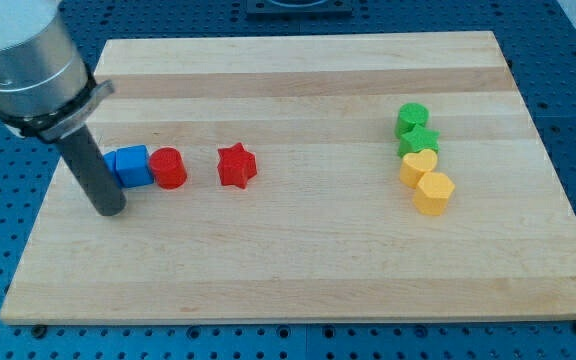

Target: Move red star close to the red circle

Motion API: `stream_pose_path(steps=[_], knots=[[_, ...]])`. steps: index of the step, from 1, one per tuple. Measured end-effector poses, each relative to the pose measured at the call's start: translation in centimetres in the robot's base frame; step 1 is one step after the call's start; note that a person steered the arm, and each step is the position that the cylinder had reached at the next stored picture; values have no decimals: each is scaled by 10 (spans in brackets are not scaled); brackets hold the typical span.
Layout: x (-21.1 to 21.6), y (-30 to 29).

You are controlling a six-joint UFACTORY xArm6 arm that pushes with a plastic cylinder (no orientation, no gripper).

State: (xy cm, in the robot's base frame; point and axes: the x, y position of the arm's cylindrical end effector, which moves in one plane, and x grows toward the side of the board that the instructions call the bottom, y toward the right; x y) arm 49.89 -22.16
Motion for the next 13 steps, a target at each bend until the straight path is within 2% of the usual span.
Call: stream_pose_path(steps=[2, 3, 4, 5, 6, 7, 8, 10, 11, 12, 13], knots=[[-28, 2], [-20, 1], [5, 29], [7, 84], [3, 171], [-31, 218], [-50, 207], [-46, 133], [-44, 128], [-19, 127], [-14, 103]])
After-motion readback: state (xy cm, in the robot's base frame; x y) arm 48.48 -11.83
